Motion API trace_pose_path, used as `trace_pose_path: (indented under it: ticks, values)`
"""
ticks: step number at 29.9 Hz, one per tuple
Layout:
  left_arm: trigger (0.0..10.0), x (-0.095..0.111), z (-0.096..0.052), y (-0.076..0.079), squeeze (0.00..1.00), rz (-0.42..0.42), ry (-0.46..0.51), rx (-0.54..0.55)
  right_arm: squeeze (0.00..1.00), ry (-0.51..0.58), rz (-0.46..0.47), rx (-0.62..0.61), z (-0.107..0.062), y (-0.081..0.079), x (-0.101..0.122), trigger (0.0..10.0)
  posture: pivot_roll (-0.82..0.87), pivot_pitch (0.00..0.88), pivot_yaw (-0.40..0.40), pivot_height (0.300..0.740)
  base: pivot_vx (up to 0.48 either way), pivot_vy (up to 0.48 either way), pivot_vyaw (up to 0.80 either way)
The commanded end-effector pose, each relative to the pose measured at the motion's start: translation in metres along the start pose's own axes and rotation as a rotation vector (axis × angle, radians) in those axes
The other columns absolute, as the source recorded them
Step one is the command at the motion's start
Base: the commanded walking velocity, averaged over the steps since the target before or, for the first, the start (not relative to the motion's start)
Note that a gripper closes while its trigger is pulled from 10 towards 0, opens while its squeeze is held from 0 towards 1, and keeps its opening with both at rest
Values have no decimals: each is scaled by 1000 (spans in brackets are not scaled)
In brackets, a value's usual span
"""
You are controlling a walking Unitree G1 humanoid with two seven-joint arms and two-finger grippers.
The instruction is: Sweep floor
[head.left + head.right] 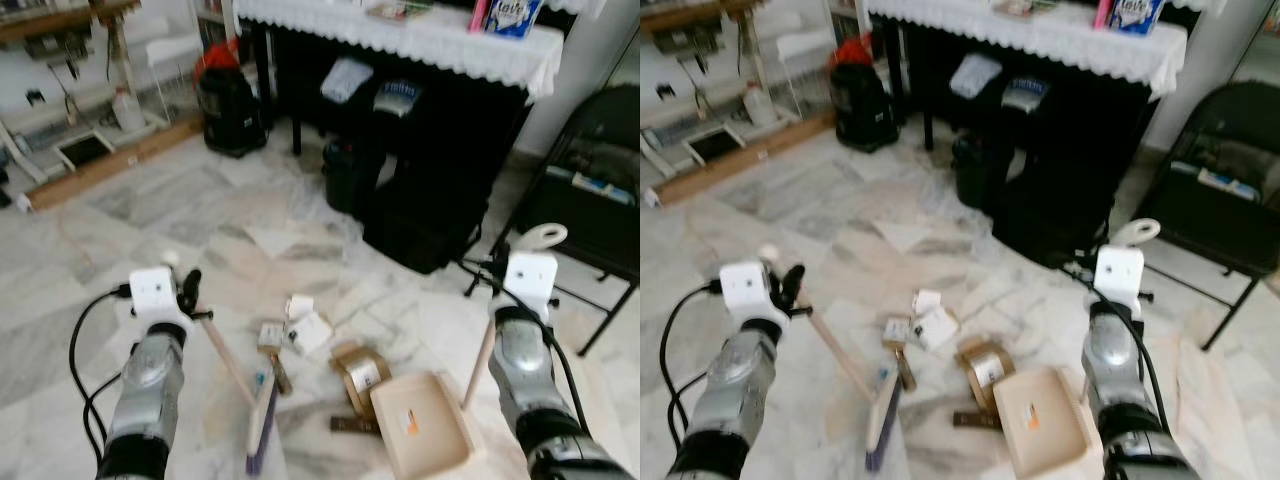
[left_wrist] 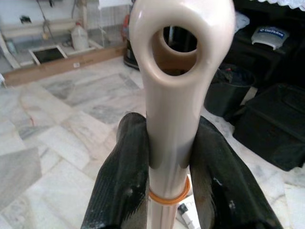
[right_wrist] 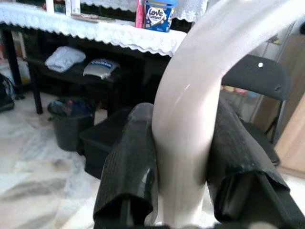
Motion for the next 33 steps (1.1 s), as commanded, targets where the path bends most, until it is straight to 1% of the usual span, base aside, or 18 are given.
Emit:
trace_pose_path:
  ticks: [1,6,10,15,20,23,25,27,33]
  values:
    - [10000,7,3,5,0,1,39,-14,0,34,6,-24,6,8,8,10000,-32,0,-4,740,0,-270,0]
    - [10000,7,4,5,0,2,41,-11,0,28,4,-17,7,7,8,10000,-30,0,-7,740,0,-54,0]
    - [10000,11,4,1,0,-12,59,18,0,26,4,-13,7,7,7,10000,-31,0,-7,740,0,0,0]
    - [10000,12,4,0,0,2,65,22,0,26,9,5,8,5,8,10000,-31,0,-7,740,0,0,0]
    - [10000,12,3,-2,0,13,73,30,0,3,-13,17,10,2,6,10000,-34,0,-6,740,0,0,0]
    - [10000,11,3,-2,0,17,71,29,0,-2,-3,27,12,-1,8,10000,-37,0,-5,740,0,0,0]
    - [10000,10,3,-1,0,19,68,28,0,-3,33,23,13,-2,10,10000,-32,0,-5,740,0,0,0]
    - [10000,10,2,0,0,20,68,25,0,-5,46,17,13,-2,10,10000,-29,0,-5,740,0,0,0]
    - [10000,10,2,2,0,23,74,17,0,-17,32,-1,15,0,8,10000,-29,0,-4,740,0,0,0]
Point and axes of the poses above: a point about 5 cm out from each wrist's last joint towards the gripper, its own z axis pointing out of the wrist towards the gripper, its own x axis along the axis of the wrist's last joint, y = z × x, the point moved 2 cm from there along z, pointing out of the wrist towards the gripper, and after that the axes turned 14 degrees about -z, right-handed, at the moved point
